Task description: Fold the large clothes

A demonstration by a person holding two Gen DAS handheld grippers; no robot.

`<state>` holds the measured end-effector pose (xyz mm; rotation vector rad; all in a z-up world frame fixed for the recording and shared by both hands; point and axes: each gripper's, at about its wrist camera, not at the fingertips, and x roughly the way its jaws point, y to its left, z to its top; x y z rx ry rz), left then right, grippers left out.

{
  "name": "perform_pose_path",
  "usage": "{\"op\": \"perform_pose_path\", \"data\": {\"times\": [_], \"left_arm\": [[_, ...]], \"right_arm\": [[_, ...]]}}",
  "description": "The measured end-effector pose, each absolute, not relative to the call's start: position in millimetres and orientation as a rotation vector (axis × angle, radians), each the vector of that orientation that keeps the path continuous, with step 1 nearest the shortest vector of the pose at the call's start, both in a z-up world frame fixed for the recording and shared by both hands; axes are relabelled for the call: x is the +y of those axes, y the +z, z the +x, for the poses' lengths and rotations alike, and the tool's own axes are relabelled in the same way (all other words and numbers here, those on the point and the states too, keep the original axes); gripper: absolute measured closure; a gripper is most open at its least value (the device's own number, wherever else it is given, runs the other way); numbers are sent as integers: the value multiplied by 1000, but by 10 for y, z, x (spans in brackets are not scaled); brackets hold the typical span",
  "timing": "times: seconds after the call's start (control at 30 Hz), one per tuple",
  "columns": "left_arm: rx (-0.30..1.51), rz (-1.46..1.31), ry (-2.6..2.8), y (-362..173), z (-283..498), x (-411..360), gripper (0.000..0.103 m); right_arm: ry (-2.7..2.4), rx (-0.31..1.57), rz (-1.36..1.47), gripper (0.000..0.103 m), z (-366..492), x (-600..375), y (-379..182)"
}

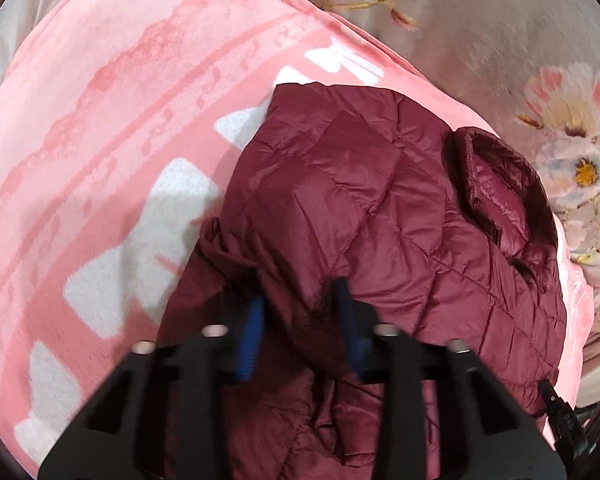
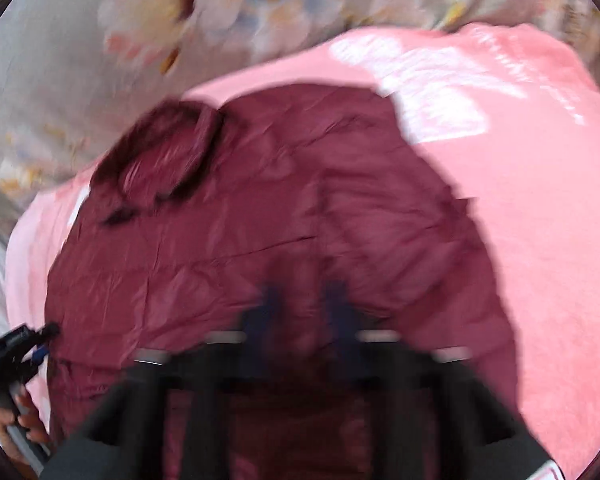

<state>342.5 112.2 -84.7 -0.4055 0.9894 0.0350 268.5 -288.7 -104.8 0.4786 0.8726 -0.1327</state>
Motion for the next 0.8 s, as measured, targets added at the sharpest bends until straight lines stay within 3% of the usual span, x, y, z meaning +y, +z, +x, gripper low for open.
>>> {"op": "perform_pose_path", "data": {"times": [0.03, 0.2, 0.33, 0.47, 0.67, 0.8], "left_arm": [[987, -395, 31, -839, 3414, 1121, 89], [973, -360, 20, -867, 3319, 1106, 95], [972, -337, 34, -952, 3275, 1043, 95], [967, -291, 51, -970, 3269, 986, 95], [934, -222, 52, -685, 3135, 942, 90], [844, -203, -13, -302, 3067, 780, 70]], "right_arm": [[-126, 859, 483, 101, 2665, -2860, -1008], [-119, 699, 392, 102, 2380, -2714, -617], [-155, 832, 367, 102, 2532, -2761, -1075], [-167, 850, 314, 101, 2546, -2688, -1271], [-230, 832, 270, 93, 2389, -2658, -995], [-209, 708, 300, 89, 2229, -2670, -530]]}}
